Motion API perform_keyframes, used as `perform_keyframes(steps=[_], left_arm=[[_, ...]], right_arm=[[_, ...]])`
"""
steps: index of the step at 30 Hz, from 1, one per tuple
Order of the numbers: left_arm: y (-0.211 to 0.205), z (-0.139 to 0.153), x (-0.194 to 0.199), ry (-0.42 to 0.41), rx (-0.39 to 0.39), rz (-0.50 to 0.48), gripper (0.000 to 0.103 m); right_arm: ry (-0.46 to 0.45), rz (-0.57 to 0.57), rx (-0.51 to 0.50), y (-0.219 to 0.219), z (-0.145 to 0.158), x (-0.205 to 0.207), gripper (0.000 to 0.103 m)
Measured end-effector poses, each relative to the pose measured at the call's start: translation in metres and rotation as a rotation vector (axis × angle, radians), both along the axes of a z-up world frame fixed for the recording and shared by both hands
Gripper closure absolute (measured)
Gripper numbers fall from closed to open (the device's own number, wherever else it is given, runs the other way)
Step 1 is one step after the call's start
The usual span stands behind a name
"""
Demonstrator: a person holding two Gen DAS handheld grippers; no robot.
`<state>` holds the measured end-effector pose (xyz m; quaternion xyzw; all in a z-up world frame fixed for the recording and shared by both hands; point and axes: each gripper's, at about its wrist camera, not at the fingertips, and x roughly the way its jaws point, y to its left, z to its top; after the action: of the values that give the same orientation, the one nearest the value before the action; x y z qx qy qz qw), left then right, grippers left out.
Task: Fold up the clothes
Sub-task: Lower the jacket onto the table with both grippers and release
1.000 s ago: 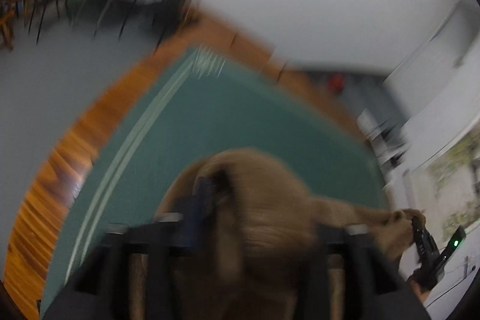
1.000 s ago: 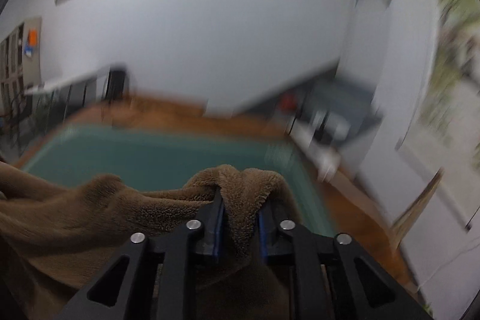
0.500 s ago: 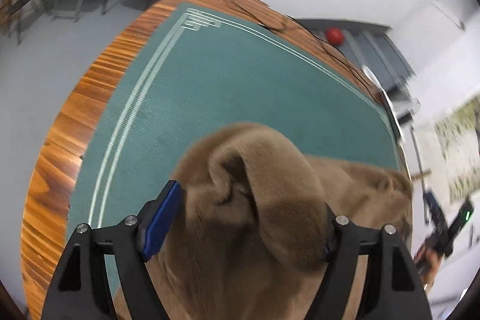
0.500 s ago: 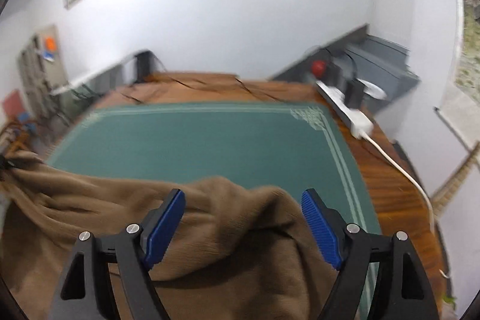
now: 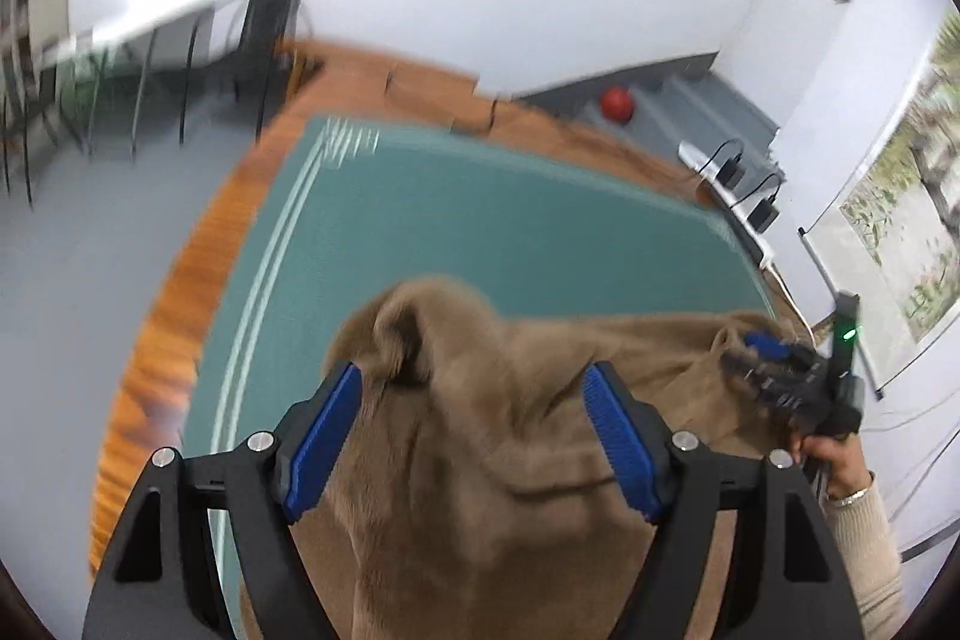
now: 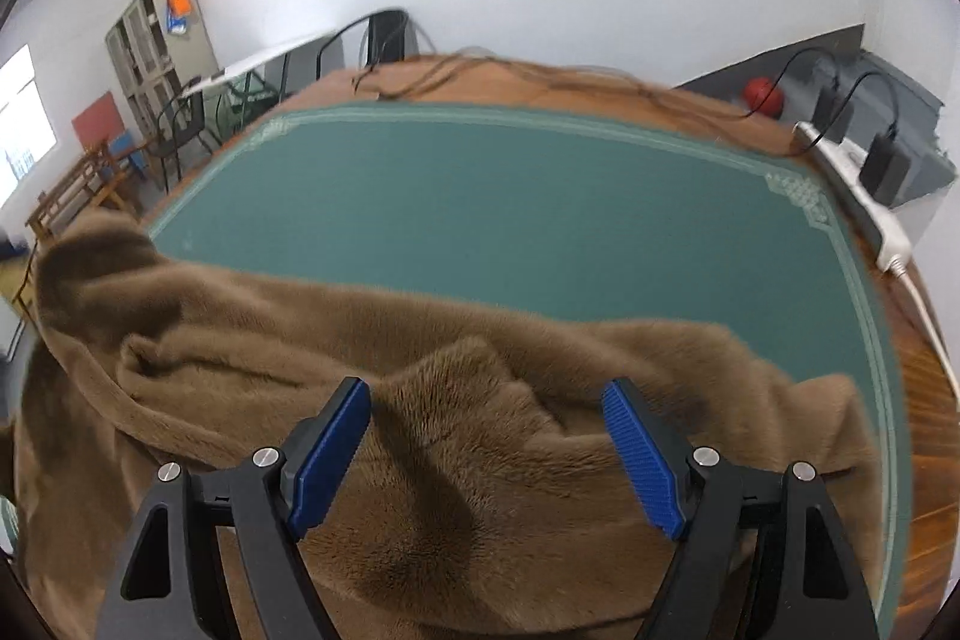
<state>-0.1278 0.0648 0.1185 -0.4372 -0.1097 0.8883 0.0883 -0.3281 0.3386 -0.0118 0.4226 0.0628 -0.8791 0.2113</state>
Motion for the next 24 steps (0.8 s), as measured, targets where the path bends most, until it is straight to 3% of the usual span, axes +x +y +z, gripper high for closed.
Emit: perform_keyframes(steps=[4, 9, 12, 14, 17, 20, 22, 24], left_arm=[[0.023, 0.015, -0.006, 0.075, -0.047, -0.057, 0.018], [0.073, -0.04, -0.046, -0.114, -0.064, -0.207, 0.019], [0.082, -0.077, -0.058, -0.22, -0.104, -0.189, 0.019], [0.08, -0.086, -0.058, -0.237, -0.125, -0.178, 0.031], [0.078, -0.095, -0.056, -0.241, -0.159, -0.165, 0.039], [0.083, -0.093, -0.055, -0.228, -0.19, -0.16, 0.07], [0.088, -0.091, -0.054, -0.215, -0.217, -0.156, 0.086], [0.092, -0.084, -0.053, -0.173, -0.254, -0.14, 0.091]], right_arm=[[-0.021, 0.007, 0.046, -0.006, -0.012, 0.018, 0.022], [0.023, 0.031, 0.111, 0.001, -0.003, 0.04, 0.034], [0.036, 0.042, 0.106, 0.009, -0.001, 0.047, 0.045], [0.044, 0.047, 0.099, 0.004, -0.003, 0.059, 0.051], [0.073, 0.056, 0.102, -0.008, 0.0, 0.058, 0.057], [0.096, 0.059, 0.095, -0.007, 0.005, 0.076, 0.07], [0.118, 0.063, 0.089, 0.002, 0.012, 0.091, 0.081], [0.159, 0.057, 0.093, -0.008, 0.024, 0.098, 0.084]])
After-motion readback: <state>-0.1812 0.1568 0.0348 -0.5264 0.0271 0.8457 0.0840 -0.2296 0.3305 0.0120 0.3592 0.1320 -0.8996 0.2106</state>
